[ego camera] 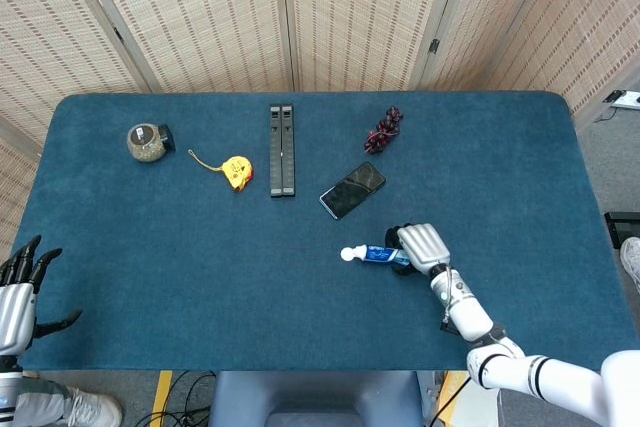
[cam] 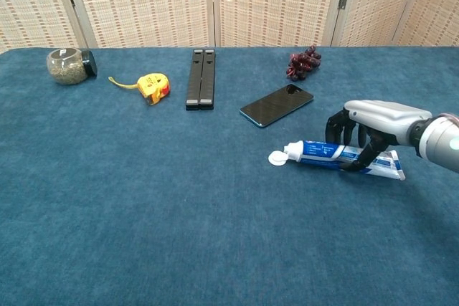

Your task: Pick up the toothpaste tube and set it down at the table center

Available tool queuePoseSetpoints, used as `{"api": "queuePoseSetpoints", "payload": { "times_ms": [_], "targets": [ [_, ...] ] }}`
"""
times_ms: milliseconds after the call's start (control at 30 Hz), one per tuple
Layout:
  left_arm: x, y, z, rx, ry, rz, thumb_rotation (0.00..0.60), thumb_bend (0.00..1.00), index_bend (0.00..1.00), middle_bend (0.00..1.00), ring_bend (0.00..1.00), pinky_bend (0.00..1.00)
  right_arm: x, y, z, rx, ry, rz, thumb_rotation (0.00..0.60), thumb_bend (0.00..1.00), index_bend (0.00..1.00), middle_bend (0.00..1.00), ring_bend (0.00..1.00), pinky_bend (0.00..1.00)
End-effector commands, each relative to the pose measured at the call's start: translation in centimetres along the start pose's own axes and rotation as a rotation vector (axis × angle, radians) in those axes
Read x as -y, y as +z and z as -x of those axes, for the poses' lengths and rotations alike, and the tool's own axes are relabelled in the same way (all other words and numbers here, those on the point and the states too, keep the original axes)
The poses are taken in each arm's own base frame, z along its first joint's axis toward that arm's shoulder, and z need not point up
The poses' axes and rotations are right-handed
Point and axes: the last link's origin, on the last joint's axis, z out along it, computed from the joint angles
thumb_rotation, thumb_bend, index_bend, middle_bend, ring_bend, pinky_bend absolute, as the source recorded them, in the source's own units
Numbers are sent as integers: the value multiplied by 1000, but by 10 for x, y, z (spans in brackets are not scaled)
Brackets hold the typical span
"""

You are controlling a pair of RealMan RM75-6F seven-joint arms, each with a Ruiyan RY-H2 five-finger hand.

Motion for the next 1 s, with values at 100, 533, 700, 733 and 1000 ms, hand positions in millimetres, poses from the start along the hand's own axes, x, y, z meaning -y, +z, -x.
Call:
{"api": "queuePoseSetpoints", "payload": {
  "times_ms": [100,533,700,733,1000],
  "targets": [
    [1,0,0,-1,0,-3,600,74,194,21,2,133,-1,0,0,-2,-3,9,600,350,470,473,391,430],
    [-11,14,-9,-16,-27,63,600,74,190,21,2,133,8,-10,-11,-29,74,-65,600,544,618,583,518,609],
    [-22,28,-15,-37,-89,119,600,74,152,21,2,133,16,-19,-23,-50,154,-140,600,571,637,599,541,617],
    [-25,31,-16,-40,-107,131,600,74,139,21,2,133,19,-21,-26,-54,176,-160,600,571,639,602,545,618],
    [-47,57,-20,31,-364,180,600,74,50,21,6,134,41,-28,-30,-52,296,-304,600,574,648,609,551,618]
  ]
}}
